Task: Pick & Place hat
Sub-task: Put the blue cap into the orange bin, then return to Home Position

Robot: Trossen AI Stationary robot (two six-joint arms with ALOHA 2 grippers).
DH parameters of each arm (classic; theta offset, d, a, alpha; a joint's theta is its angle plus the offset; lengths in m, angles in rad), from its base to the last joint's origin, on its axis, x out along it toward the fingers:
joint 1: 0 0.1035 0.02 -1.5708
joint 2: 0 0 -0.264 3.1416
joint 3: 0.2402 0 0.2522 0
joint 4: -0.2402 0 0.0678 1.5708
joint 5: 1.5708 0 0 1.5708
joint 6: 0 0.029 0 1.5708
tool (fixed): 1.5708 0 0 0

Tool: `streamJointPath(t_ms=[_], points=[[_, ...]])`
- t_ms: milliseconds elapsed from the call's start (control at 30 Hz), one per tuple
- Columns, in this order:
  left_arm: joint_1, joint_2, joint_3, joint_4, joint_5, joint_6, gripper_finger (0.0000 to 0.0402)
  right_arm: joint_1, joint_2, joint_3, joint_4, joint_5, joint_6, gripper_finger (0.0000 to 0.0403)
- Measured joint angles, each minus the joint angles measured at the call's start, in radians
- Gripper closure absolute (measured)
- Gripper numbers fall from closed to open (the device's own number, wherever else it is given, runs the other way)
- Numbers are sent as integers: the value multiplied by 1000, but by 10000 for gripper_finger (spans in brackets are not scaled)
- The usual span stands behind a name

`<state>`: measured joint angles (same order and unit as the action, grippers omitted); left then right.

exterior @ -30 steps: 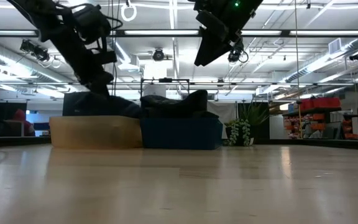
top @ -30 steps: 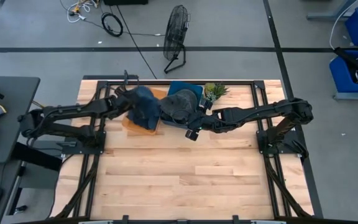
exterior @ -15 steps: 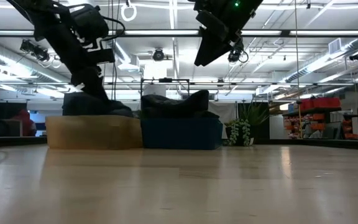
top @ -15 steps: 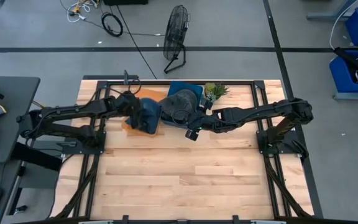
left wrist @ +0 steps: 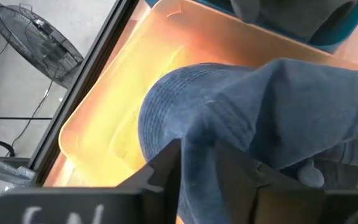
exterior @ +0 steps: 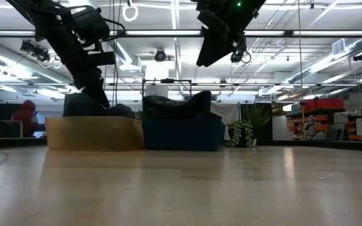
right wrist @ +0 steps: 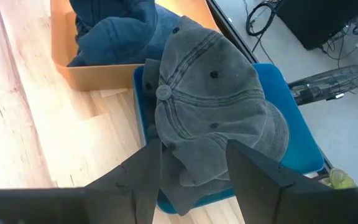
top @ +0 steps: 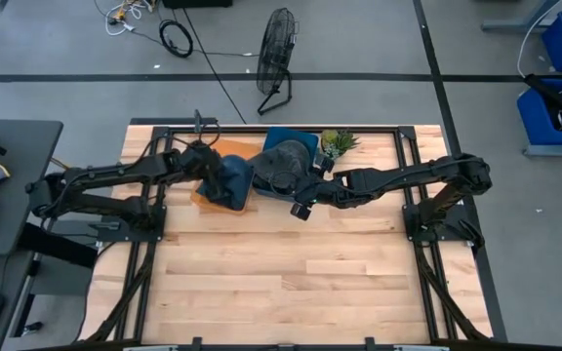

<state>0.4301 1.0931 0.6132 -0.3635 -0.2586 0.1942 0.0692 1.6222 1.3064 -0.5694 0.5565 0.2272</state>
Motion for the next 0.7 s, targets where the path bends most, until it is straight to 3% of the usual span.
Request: streamJointPath(t_ms=[167, 333, 433, 533, 700], points=[[-26, -31, 31, -24, 0, -57, 273, 2, -21, 0, -38, -45, -20, 218], [-66, -120, 192, -207, 0, -161, 276, 8, -111, 0, -88, -193, -27, 218], [-101, -191, 316, -333, -1, -204, 283, 25, -194, 0, -159, -279, -68, 218], [-139, -277, 405, -408, 0, -208, 288, 50, -286, 0, -240, -301, -126, 218], [-202, -492, 405, -466, -1, -230, 298, 92, -470, -79, -248, -356, -206, 218]])
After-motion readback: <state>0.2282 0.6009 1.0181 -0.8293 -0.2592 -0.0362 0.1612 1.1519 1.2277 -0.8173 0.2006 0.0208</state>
